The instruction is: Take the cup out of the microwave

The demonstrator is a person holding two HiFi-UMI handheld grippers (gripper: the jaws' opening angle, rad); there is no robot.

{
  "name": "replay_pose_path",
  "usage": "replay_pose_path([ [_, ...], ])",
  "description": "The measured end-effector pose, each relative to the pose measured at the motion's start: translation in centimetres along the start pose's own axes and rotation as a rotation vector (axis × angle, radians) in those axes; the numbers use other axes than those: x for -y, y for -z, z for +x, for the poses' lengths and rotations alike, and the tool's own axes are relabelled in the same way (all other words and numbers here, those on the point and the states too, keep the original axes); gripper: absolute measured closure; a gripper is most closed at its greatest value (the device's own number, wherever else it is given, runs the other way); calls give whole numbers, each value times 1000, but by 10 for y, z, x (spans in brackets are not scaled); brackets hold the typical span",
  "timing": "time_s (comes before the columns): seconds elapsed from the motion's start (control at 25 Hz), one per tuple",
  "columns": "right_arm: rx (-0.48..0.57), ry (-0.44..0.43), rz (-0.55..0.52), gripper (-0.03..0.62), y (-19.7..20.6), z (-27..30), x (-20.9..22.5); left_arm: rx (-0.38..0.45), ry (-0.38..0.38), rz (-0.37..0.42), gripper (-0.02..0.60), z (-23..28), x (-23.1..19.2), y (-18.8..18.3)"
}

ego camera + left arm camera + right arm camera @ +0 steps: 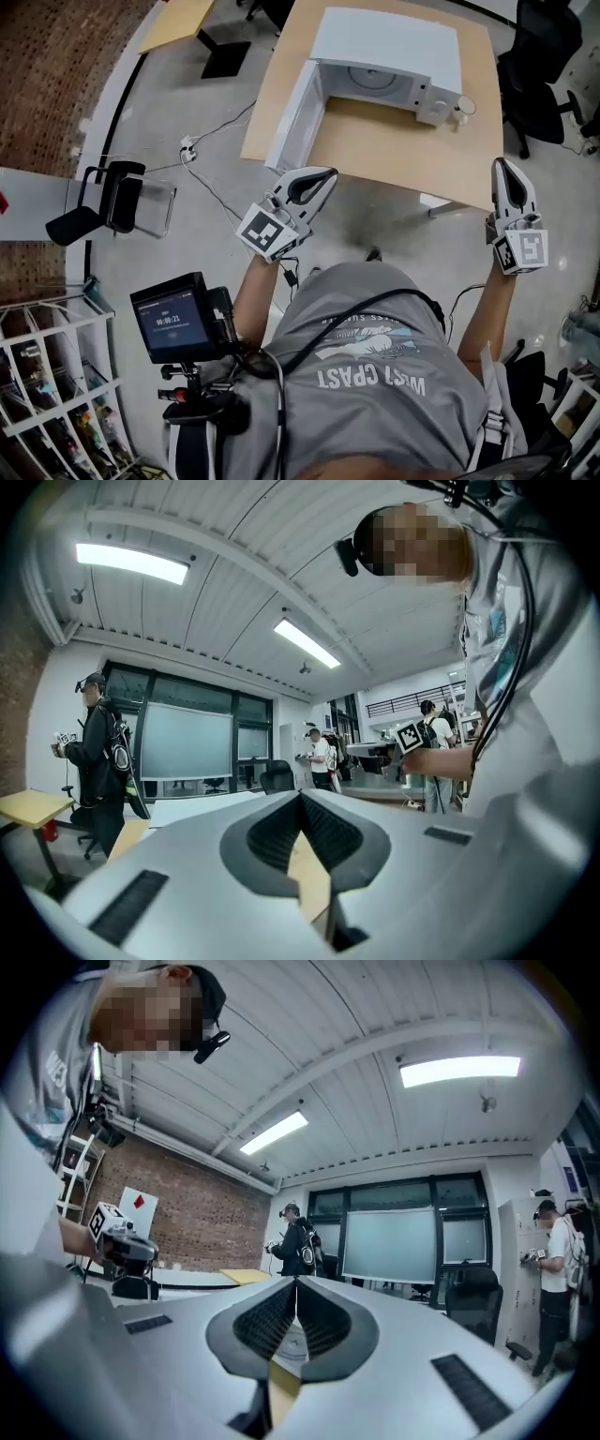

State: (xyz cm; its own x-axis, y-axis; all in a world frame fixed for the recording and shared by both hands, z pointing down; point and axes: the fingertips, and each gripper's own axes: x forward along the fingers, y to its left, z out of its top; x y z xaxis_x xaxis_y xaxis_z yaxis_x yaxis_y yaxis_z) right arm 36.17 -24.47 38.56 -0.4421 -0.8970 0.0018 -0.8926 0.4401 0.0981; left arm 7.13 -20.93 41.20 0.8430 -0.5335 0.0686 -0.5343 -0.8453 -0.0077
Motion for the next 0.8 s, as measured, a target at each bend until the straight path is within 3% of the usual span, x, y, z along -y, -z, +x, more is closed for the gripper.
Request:
replay_pose_path([
  [0.12,38,1,20,582,-15,-8,-10,-3,-2,-7,538,-9,-1,8],
  [0.36,25,-10,-34,583,-50,-8,-98,22,-15,-40,540,-87,-18,9],
  [0.64,-1,-21,-56,583,-60,-18,-214,38,16,-58,540,-178,-20,28],
  [0.8,-16,-10,-66,583,-70,-26,-258,37,53,-65,540,-210,-16,31],
])
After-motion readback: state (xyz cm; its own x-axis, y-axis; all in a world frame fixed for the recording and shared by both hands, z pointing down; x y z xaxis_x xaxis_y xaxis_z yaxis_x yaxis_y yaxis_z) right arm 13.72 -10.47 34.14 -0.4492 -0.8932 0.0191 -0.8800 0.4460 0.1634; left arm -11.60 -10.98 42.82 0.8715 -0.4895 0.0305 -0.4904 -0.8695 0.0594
